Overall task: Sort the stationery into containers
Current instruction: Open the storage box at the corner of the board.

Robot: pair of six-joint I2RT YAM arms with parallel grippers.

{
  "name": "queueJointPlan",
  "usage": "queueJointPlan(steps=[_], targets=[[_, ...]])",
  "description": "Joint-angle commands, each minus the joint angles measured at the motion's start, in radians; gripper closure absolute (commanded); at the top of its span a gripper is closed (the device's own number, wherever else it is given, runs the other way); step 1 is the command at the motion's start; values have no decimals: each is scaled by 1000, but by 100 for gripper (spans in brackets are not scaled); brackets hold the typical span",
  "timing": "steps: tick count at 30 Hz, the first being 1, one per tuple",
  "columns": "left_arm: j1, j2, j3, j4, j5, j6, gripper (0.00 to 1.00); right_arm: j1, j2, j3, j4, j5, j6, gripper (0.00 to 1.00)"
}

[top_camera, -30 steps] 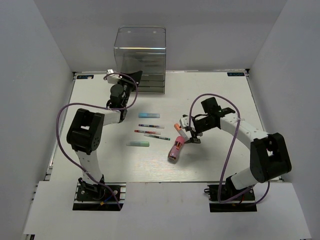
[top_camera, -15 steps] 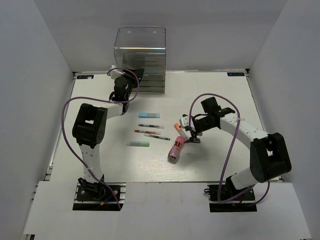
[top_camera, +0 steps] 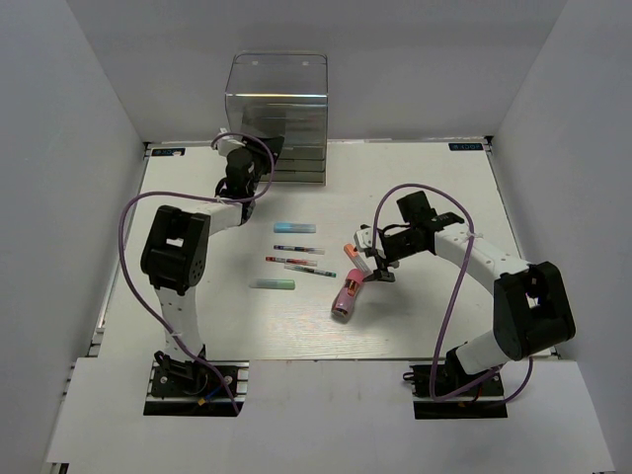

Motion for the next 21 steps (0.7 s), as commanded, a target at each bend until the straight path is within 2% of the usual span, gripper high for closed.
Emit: queueJointPlan(steps=[1, 11, 17, 21], targets=[[-7, -55, -39, -110, -51, 15, 51, 1, 7, 25, 22, -29, 4, 16], [2, -25, -27, -132, -32, -1, 52, -2, 18, 26, 22, -31, 5, 16], [2, -16, -27, -28, -43, -10, 47, 0, 18, 23, 24, -26, 5, 16], [2, -16, -56, 46, -43, -19, 47, -2, 21, 20, 24, -25, 2, 16]])
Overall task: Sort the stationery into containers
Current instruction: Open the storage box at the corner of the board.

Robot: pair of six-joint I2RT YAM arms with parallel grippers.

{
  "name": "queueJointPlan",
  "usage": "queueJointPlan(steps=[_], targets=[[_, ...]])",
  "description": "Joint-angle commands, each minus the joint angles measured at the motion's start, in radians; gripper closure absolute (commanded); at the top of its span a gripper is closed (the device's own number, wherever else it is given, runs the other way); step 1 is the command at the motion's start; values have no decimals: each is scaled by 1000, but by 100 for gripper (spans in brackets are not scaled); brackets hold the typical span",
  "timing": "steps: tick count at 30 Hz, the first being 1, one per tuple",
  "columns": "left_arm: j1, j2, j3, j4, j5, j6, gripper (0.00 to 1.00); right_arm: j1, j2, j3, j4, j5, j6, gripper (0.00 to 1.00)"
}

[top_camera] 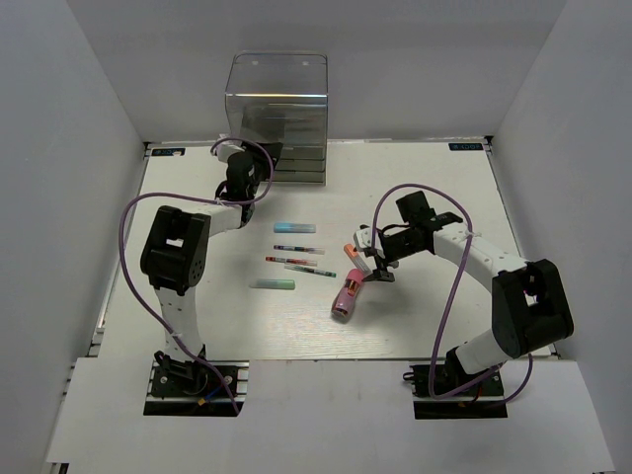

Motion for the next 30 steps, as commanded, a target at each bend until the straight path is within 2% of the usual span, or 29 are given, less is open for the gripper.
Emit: queueJointPlan(steps=[1, 9, 13, 21, 29, 30], targets=[[6, -4, -30, 86, -13, -10, 47, -1, 7, 20, 11, -23, -1, 16], [6, 38, -4, 35, -33, -61, 47, -1, 8, 20, 13, -23, 3, 16], [6, 71, -41, 191, -77, -115, 47, -1, 7, 19, 10, -22, 1, 16], [15, 94, -53, 300, -88, -148, 47, -1, 0, 3, 10, -20, 3, 16], [15, 104, -64, 324, -97, -196, 47, -1, 0, 0, 13, -20, 1, 16], [15, 104, -53, 281, -97, -196, 48, -1, 2, 0, 11, -20, 1, 16]])
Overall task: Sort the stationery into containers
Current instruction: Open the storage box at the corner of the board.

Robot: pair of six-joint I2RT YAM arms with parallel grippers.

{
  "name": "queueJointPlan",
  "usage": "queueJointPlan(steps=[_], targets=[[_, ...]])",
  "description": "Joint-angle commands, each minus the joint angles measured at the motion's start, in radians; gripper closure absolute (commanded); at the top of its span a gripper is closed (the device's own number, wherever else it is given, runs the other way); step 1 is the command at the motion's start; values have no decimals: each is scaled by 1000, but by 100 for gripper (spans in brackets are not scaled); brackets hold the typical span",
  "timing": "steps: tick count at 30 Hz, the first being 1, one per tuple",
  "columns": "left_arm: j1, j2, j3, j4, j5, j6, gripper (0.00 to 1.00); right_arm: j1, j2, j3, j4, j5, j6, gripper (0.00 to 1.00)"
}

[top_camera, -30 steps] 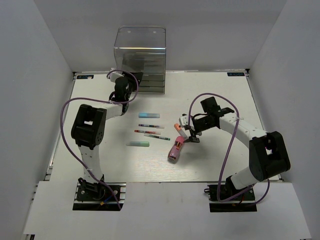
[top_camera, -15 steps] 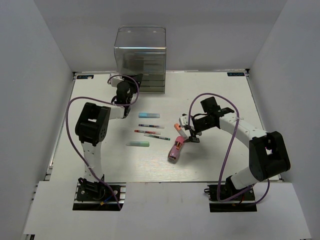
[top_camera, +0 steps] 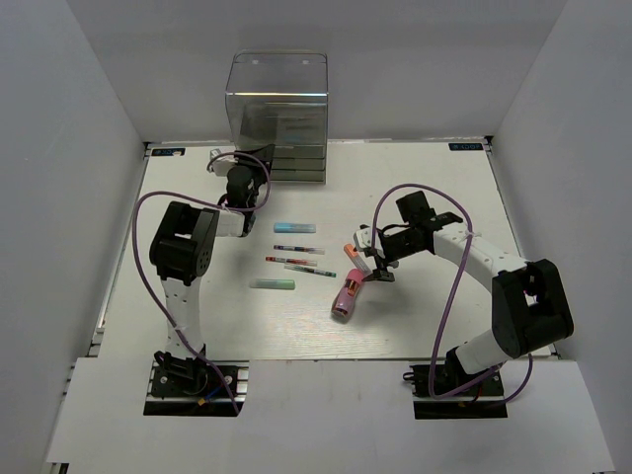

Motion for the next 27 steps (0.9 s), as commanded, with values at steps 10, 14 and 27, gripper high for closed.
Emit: queueJointPlan(steps=[10, 14, 27], targets=[[2, 21, 62, -28, -28, -50, 60, -1, -4, -4, 8, -19, 1, 16], [2, 30, 71, -19, -28, -50, 68, -1, -1, -3, 10, -17, 0, 16], [2, 39, 35, 53, 1, -78, 100, 3, -6, -14, 20, 4, 15, 10]])
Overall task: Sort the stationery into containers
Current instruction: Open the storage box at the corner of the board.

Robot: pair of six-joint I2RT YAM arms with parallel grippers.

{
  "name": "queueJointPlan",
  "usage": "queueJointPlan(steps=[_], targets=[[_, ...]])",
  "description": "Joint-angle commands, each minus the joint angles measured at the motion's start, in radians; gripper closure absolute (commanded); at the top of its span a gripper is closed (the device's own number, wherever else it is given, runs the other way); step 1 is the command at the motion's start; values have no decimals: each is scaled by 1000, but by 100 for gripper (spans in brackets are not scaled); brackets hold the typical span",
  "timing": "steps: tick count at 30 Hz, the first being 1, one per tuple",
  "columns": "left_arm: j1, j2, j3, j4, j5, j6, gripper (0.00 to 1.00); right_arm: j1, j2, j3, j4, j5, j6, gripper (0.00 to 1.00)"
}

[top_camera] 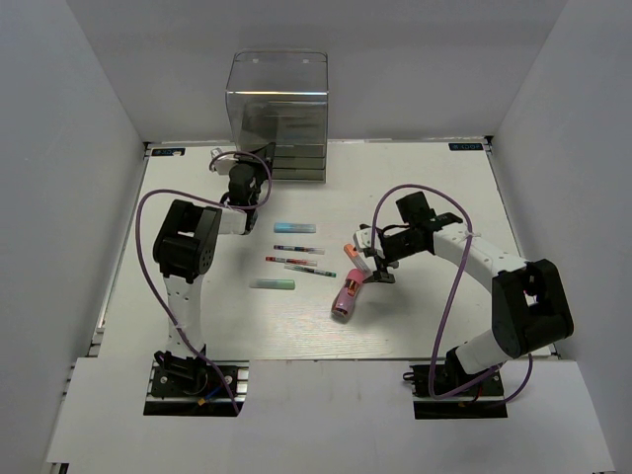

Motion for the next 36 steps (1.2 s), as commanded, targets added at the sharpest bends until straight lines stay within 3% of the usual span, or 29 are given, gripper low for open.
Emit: queueJointPlan(steps=[1, 7, 23, 29, 36], targets=[[2, -8, -32, 42, 13, 18, 100, 6, -3, -14, 34, 10, 19, 10], [-18, -48, -83, 81, 22, 18, 100, 3, 31, 13, 37, 69, 85, 10], [-18, -118, -81, 118, 79, 18, 100, 6, 11, 3, 17, 23, 15, 10], [-9, -176, -34, -31, 166, 39, 100, 7, 9, 2, 19, 18, 10, 10], [-9, -244, -24, -197, 157, 84, 100, 7, 8, 1, 22, 14, 13, 10]])
